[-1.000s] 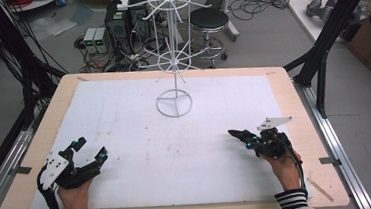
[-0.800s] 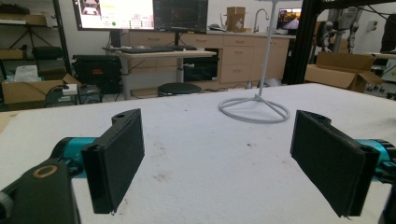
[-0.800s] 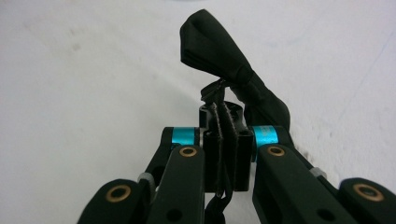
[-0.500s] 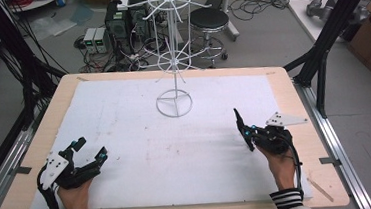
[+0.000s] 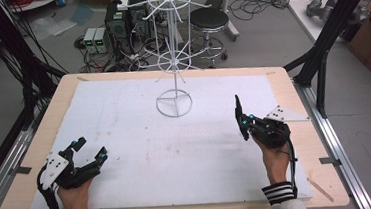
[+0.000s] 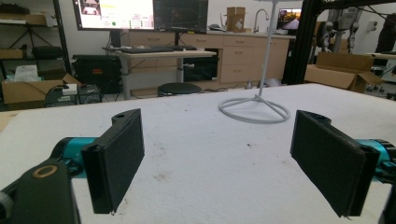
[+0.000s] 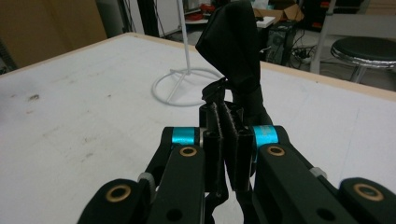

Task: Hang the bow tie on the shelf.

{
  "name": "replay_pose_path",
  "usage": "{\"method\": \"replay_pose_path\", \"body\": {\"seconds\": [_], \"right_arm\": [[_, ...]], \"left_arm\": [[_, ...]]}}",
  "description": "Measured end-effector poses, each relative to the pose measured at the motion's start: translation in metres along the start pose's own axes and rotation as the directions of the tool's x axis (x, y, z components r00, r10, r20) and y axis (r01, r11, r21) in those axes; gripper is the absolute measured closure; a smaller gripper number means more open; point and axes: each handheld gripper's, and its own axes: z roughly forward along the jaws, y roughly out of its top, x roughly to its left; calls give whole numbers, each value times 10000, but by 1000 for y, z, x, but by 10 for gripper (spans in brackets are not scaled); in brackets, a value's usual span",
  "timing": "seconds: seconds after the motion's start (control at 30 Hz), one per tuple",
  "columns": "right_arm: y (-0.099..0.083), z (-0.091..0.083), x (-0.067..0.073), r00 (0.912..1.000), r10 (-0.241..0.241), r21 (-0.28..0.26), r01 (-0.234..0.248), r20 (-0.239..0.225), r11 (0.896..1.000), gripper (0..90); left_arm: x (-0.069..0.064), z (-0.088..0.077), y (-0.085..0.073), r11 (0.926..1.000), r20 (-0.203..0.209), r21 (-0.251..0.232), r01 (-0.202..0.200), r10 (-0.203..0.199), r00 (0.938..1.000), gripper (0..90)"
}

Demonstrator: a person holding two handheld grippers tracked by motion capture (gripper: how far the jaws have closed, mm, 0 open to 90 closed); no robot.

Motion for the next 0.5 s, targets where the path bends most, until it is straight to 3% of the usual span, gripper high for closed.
{"method": "replay_pose_path", "body": {"seconds": [0.5], "right_arm": [[37, 19, 4, 9995, 195, -742, -176, 253, 9971, 865]], "left_arm": [[0, 0, 0, 10000, 14, 4, 27, -27, 10000, 178]]}}
